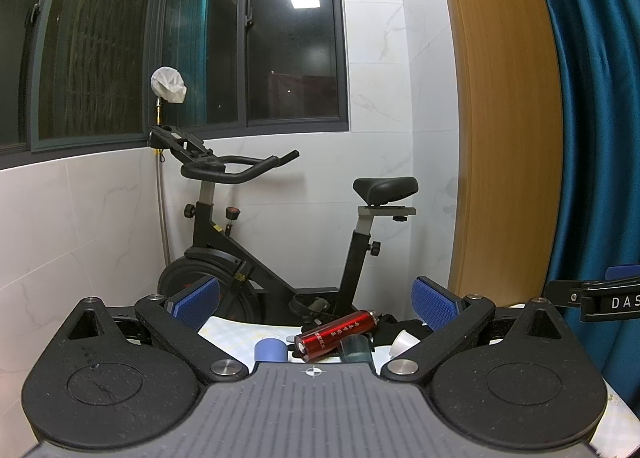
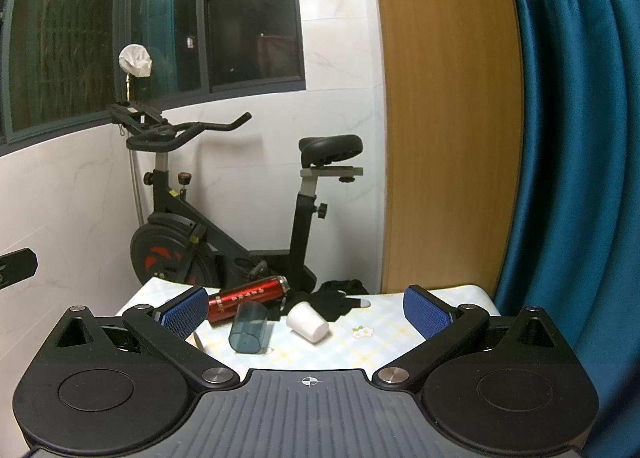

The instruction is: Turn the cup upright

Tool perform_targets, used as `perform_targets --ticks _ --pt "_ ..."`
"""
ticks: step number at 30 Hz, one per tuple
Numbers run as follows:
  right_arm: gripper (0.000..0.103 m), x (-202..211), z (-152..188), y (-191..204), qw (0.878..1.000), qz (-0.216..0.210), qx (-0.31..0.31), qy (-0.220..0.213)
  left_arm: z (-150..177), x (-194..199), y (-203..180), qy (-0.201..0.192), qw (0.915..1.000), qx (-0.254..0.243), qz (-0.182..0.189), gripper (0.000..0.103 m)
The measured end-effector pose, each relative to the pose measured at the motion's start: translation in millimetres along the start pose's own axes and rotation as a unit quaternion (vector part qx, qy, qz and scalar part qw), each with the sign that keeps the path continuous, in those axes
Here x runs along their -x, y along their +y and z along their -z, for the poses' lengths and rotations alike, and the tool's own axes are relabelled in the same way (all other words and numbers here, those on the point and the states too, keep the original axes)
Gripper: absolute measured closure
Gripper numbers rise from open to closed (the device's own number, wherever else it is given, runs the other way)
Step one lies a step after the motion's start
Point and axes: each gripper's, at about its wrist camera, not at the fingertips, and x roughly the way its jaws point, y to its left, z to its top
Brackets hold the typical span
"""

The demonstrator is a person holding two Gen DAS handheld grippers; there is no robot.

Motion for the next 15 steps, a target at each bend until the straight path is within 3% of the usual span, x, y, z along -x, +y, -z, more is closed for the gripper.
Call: perform_targets --ticks 15 --pt "0.0 1.3 -0.4 -1.8 1.0 0.0 -0.001 0.001 1.4 -1.5 -1.6 0.001 1.0 0.001 0.001 0.0"
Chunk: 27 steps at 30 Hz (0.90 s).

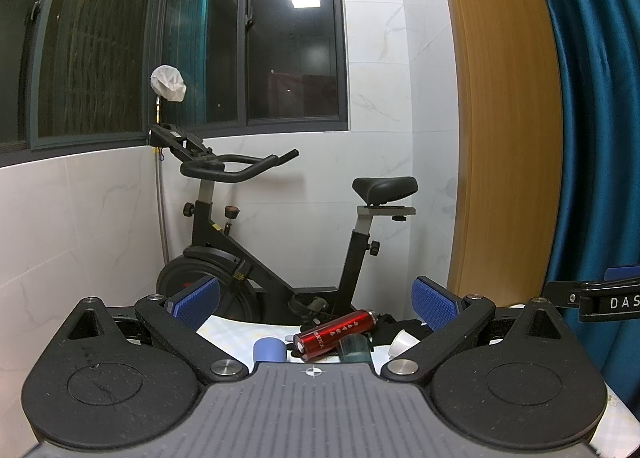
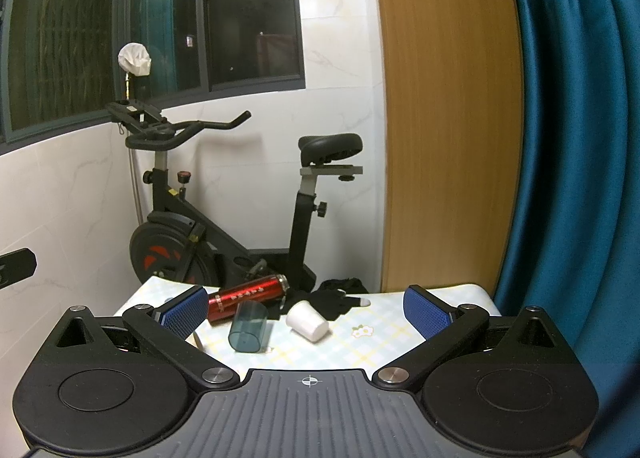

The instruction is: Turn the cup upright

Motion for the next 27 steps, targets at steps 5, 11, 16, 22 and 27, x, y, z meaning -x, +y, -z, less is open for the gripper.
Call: perform_targets --ticks 5,11,16,22,27 --pt "0.0 -4 2 -4 1.0 0.0 -0.001 0.001 2 -5 1 0.005 1.0 0.003 -0.003 0.0" --pt "0.0 -13 10 -12 1.0 -0.007 -0.022 0.0 12 -32 10 0.056 0.9978 0.029 -0.016 0.0" --pt "0.0 -28 24 -25 0.999 -0.004 -0.022 -0.034 30 -65 29 0.106 0.9912 0.06 -0.051 0.0" --pt "0.0 -82 34 -32 1.0 -0.017 0.014 0.007 50 -101 56 0.15 0.9814 0.09 -0.079 0.0" --pt "0.0 -144 33 -39 0.997 -0.036 0.039 0.048 66 -130 74 0.186 0.971 0.121 -0.089 0.0"
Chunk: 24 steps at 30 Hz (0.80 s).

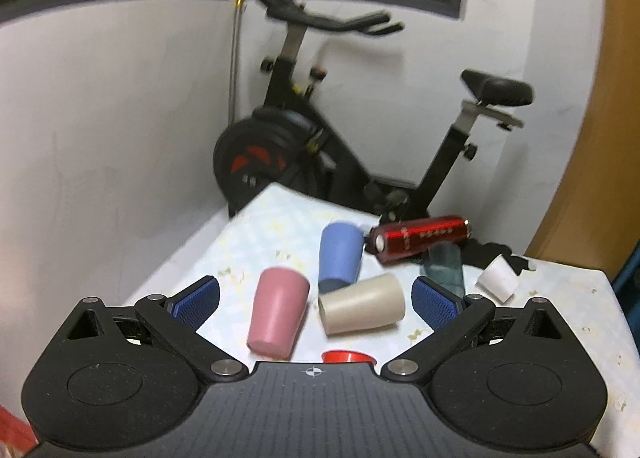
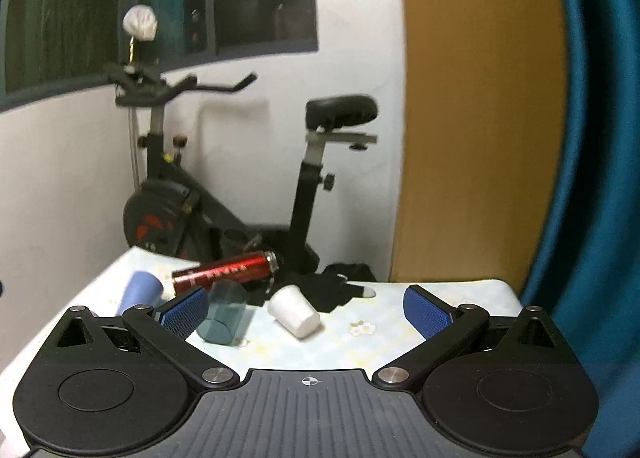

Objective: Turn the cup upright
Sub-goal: 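Move the right gripper down to the white plastic cup and grasp it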

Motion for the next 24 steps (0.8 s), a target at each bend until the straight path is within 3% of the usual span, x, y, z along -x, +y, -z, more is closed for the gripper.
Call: perform_targets --ticks 2,7,13,18,20,24 --pt "0.0 -30 -4 -5 1.0 -0.019 0.013 0.02 1 -12 5 0.014 0.9997 0.012 -0.014 0.0" --pt "0.0 -109 -11 -10 0.996 -0.022 0.057 0.067 7 -41 15 0.056 0.9974 0.039 -0.026 0.0" --pt "0.002 -203 -2 0 0.981 -0.061 0.119 0.14 12 -70 16 0.086 0.9943 0.052 -0.035 0.002" --pt "0.01 -259 7 12 0.969 -0.08 0.138 0.19 16 -95 22 0.123 0.9889 0.08 -0.025 0.009" --pt "0.022 -274 13 15 0.965 -0.078 0.144 0.204 19 -100 24 0.13 0.9878 0.082 -0.025 0.009" --pt "0.032 -303 24 20 0.957 -0.072 0.15 0.236 24 -104 26 0.139 0.9865 0.082 -0.03 0.009"
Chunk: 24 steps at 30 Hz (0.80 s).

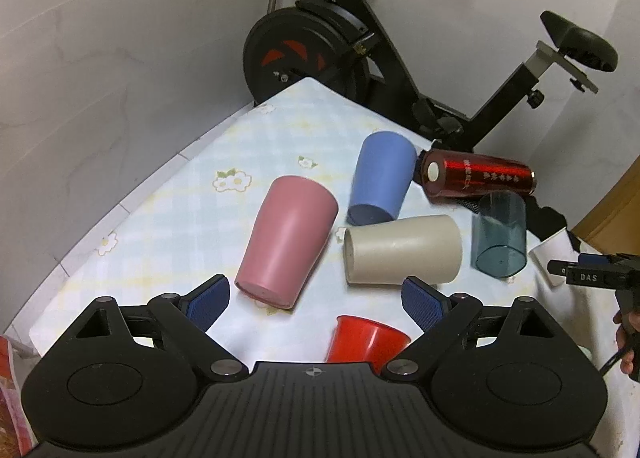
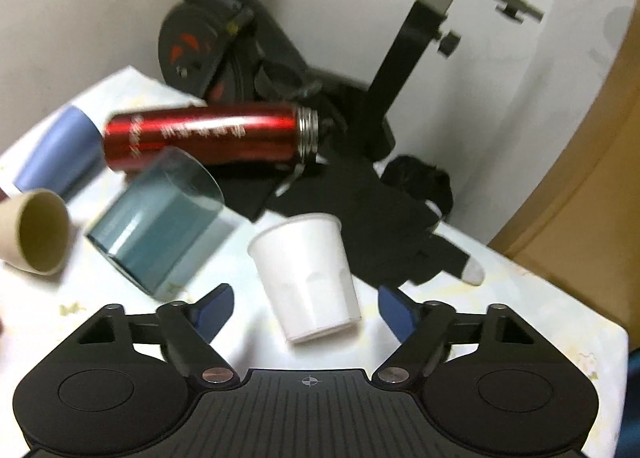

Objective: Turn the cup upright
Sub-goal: 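Move the right gripper down to the white plastic cup and grasp it, then lift the white cup with the right gripper and rotate it upright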

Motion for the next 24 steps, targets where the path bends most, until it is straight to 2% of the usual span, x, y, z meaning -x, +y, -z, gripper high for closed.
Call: perform_targets --ticks 6,8,10,16,22,24 --pt "0.041 -20 -4 0 1.0 0.003 -0.018 0.017 0 -9 -1 0.004 1.0 -0.003 -0.005 0.009" --pt "0.048 -20 -5 0 0.999 0.011 -0.022 0.02 -1 -9 -3 0.003 1.0 -0.006 -0.004 0.009" --pt "0.048 -18 -4 -3 0.999 -0.001 -0.035 0.021 0 -7 -3 0.001 1.0 -0.009 -0.003 0.009" --pt "0.051 9 2 -3 0.997 -0.006 -0.078 0.002 1 5 -5 -0.01 0.9997 -0.024 0.001 0.009" --pt "0.051 52 13 -5 0.99 -0.02 -0.139 -0.015 7 22 -7 -0.027 0.9985 -0.047 0.008 0.009" --pt "0.051 65 20 1 0.989 -0.023 -0.142 -0.015 9 28 -6 -0.029 0.9983 -0.049 0.012 0.009"
